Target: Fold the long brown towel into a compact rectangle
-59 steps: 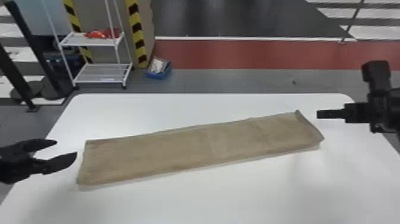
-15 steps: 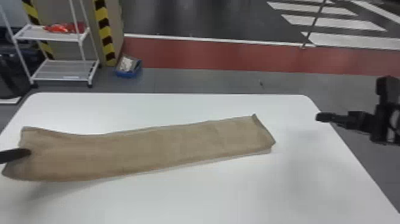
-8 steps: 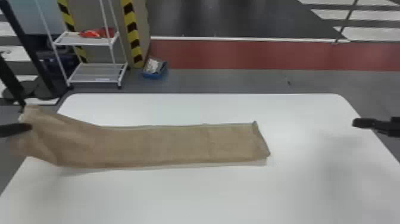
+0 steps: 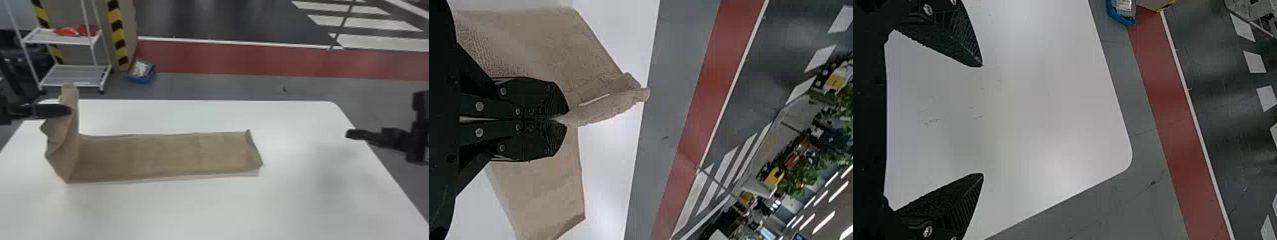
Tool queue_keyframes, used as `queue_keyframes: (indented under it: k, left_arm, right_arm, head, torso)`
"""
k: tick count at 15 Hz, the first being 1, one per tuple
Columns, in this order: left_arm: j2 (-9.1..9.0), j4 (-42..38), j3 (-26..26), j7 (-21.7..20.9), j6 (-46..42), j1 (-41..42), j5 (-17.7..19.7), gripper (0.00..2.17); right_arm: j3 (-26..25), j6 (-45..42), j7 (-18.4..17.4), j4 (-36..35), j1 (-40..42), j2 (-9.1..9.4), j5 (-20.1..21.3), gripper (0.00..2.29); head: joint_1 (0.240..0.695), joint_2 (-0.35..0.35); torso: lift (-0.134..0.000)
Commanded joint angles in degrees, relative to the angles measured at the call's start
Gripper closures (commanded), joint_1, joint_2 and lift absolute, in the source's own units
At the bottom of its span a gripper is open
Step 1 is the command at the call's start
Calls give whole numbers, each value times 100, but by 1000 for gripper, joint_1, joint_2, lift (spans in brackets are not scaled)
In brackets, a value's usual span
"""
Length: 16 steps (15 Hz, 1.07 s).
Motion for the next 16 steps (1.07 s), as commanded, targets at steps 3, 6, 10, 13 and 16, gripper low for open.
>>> queue_keyframes:
  k: [3,6,10,13,16]
  left_arm:
    - [-879,-185,-1084,83,81,-583,-422,2142]
    - [-1292,-264,-1418,241,81,-601,-502,2142]
    - [-1696,-114,-1752,382,81,-425,-713,2142]
    - [-1728,-97,-1919,452,81,-258,-713,2142]
    - [-1728,-70,-2113,645,81,-153,-756,2142]
  right_arm:
    - [-2,8,0,-28,105,-12,3,103]
    - [-2,8,0,-72,193,-12,12,103]
    - [-2,8,9,-107,289,-100,-6,103]
    - [-2,8,0,-116,342,-126,-24,103]
    - [-11,8,0,-178,368,-135,-24,103]
  head:
    - [676,-265]
    - [657,-321]
    - [656,-350]
    - [668,-350]
    - [686,-350]
  torso:
    - [-124]
    - [-124]
    - [-124]
    - [-124]
    - [-124]
